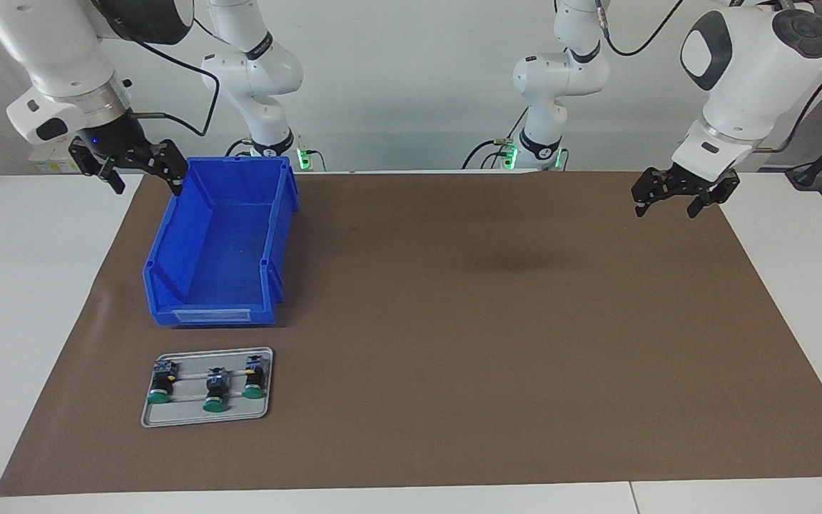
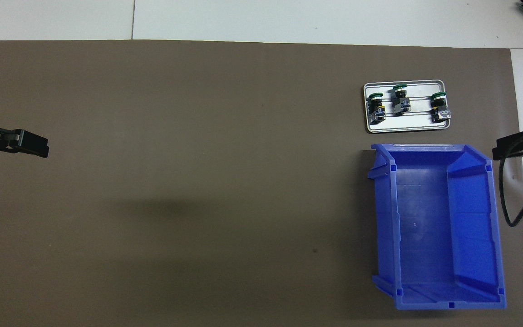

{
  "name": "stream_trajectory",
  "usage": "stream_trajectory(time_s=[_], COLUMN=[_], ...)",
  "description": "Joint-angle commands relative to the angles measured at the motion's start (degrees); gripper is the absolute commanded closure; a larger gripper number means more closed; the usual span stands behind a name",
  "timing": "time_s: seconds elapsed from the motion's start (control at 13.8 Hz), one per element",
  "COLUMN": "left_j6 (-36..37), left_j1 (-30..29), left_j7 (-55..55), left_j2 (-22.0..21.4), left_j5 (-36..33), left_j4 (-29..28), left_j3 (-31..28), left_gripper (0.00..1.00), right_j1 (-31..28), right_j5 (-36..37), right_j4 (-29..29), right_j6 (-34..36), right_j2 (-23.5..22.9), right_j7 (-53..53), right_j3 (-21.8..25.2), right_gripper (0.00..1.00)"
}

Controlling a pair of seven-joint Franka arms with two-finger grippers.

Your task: Place and press button with both arms

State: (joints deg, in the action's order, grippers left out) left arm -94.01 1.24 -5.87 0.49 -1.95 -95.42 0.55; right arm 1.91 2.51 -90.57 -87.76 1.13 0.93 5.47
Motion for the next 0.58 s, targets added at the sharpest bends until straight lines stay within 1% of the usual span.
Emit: stream_trajectory(time_s=[0.0,0.22,0.36,0.51], left_j6=[-0.9,-1.0,-0.9,-0.9], left_j1=[-0.2,-0.2,-0.2,-0.2], left_j7=[0.2,0.2,0.3,0.2], left_j2=[-1.6,-1.6,-1.6,-1.5], left_j5=[-1.0,-1.0,-1.0,-1.0], left_j4=[-1.9,-1.9,-1.9,-1.9], left_j3=[0.2,0.2,0.2,0.2], left_gripper=[0.00,0.00,0.00,0.00], right_j1=[-0.4,-0.4,-0.8,-1.0], right_j5=[0.6,0.4,0.1,0.1], right_j4=[-1.1,-1.1,-1.9,-2.1], right_j6=[-0.7,-0.5,-1.7,-4.4], right_j2=[1.2,1.2,1.3,1.2], right_j7=[0.2,0.2,0.2,0.6], right_j3=[-0.6,-0.6,-0.6,-0.6], right_gripper=[0.00,0.00,0.00,0.00])
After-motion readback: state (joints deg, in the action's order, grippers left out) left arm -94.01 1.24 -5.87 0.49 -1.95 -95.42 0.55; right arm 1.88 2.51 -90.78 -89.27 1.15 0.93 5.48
